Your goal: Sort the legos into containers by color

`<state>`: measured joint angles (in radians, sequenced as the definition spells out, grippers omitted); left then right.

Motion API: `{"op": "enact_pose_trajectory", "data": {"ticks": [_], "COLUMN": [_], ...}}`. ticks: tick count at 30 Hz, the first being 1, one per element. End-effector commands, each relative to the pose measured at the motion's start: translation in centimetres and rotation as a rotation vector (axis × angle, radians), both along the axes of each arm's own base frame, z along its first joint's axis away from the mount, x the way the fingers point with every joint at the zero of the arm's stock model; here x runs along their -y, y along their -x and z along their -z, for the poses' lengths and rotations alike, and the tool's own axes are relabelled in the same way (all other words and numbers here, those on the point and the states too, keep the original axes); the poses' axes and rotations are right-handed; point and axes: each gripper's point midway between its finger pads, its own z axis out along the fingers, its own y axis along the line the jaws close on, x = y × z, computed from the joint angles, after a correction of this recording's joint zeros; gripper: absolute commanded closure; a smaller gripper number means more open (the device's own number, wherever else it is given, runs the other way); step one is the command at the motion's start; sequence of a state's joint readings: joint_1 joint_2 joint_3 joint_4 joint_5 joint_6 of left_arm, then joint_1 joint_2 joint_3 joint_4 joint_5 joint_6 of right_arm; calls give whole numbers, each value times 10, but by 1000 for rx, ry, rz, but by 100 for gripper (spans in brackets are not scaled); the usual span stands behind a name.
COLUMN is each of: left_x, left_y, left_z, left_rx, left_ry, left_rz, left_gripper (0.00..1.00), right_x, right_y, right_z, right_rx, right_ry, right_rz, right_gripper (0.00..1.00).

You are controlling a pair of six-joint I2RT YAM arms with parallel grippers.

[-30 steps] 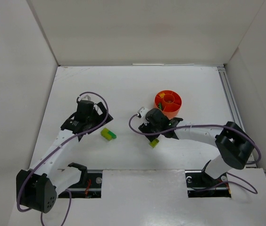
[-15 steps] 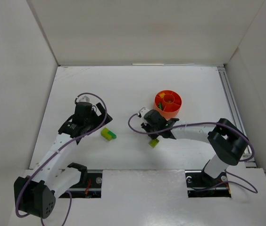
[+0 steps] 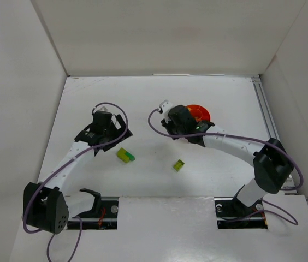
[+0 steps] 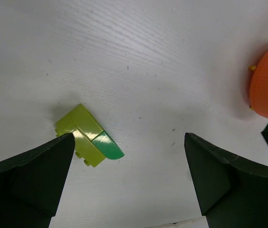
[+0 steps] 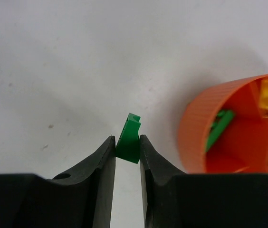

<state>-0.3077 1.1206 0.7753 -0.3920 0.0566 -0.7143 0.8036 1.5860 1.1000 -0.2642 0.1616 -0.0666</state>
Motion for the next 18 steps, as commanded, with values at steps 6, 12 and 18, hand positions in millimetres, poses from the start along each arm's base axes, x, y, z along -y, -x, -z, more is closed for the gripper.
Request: {"op": "enact_pose_trajectory", "data": {"ticks": [6,12,18], "left_x": [10,12,15], "left_y": [-34,-41,-43], "left_z": [-26,-23,-18], "left_rx": [75,68,50], "left_ry": [0,-8,-11], "left_rz": [20,27,42], "left_gripper": [1,1,1], "right_x": [42,66,74], "right_y": [-66,-76,-71], "right_z": [-62,-57,-47], "right_rx": [154,147,119], "right_ry": [27,58,65], "right_rz": [136,187,206], "right_gripper": [90,88,82]}}
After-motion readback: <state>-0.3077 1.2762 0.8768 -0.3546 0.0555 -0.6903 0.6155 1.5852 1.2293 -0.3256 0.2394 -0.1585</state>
